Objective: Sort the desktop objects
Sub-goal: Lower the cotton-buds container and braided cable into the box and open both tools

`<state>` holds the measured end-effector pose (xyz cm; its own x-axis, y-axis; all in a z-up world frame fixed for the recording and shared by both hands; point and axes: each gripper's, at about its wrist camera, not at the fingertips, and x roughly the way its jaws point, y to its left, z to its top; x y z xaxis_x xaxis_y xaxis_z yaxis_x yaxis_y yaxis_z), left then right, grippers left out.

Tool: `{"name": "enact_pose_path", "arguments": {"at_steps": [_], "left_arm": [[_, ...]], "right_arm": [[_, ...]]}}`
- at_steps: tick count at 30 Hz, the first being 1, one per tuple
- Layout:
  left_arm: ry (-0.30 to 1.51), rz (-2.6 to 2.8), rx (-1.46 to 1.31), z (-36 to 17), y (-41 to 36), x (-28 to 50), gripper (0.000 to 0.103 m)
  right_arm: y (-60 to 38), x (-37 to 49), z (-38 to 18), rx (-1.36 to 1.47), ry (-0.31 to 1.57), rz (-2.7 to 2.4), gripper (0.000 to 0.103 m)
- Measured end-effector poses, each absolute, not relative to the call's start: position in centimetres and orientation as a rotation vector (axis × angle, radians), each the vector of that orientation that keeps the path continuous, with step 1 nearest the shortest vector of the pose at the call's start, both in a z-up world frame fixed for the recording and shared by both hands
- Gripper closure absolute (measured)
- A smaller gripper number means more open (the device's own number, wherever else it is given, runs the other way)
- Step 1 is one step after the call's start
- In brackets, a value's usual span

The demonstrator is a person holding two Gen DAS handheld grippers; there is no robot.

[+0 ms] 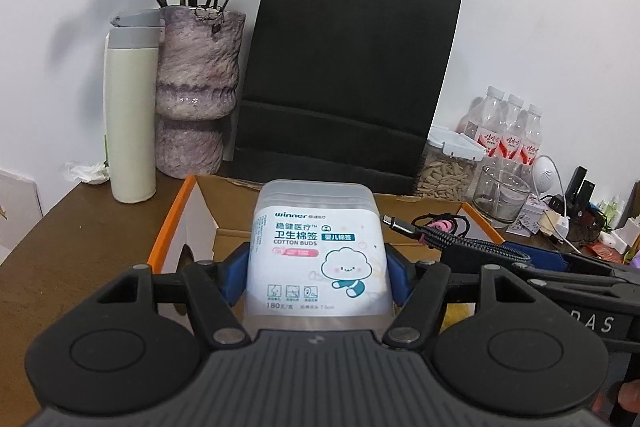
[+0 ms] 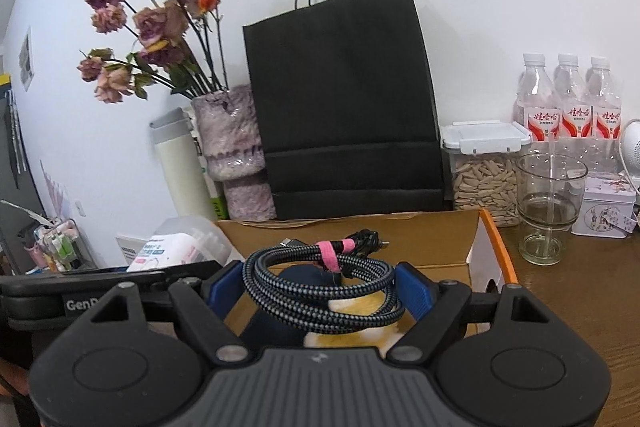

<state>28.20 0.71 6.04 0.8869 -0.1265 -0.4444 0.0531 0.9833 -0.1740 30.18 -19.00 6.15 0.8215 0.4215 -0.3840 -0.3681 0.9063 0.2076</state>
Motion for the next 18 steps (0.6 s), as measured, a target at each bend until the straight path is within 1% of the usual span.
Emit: {"name": "enact_pose_path", "arguments": {"at_steps": [8,18], "left_arm": [[0.518,-0.077,-0.123,4.4,0.1,29.3,0.035],[0.542,-0.059,-0.107,3.6,0.1,29.6,0.035]], "right_arm": [[-19.0,31.3,4.8,0.101,0.478,0.395,0.022],[-18.4,31.1,3.9,0.037,0.488,0.368,0.022]]}}
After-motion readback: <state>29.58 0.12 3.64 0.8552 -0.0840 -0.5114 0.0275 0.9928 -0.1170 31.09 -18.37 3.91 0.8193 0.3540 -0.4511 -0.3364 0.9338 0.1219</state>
